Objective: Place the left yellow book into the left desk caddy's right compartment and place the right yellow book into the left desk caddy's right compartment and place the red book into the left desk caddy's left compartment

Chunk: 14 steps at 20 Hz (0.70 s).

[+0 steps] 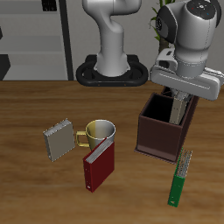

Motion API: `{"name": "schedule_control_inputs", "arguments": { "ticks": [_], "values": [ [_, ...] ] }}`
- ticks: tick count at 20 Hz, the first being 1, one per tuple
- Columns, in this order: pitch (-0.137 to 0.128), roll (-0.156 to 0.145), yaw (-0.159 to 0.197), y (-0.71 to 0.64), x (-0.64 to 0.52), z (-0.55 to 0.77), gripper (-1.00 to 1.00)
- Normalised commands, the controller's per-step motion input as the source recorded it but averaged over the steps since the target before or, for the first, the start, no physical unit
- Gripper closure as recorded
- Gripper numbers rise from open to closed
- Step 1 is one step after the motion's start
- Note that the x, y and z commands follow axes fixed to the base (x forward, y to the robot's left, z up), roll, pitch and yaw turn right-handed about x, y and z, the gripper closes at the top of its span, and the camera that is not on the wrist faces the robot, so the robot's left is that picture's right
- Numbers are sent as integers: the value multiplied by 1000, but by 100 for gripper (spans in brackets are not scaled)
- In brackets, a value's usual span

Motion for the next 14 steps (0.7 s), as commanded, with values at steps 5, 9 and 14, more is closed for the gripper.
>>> {"name": "schedule_control_inputs", "arguments": {
  "ticks": [5, 9, 14],
  "values": [
    [29, -12, 19, -88, 81, -226, 100],
    [27, 1, 14, -17, 54, -194, 100],
    [20, 21, 1, 10, -1, -178, 100]
  ]
}}
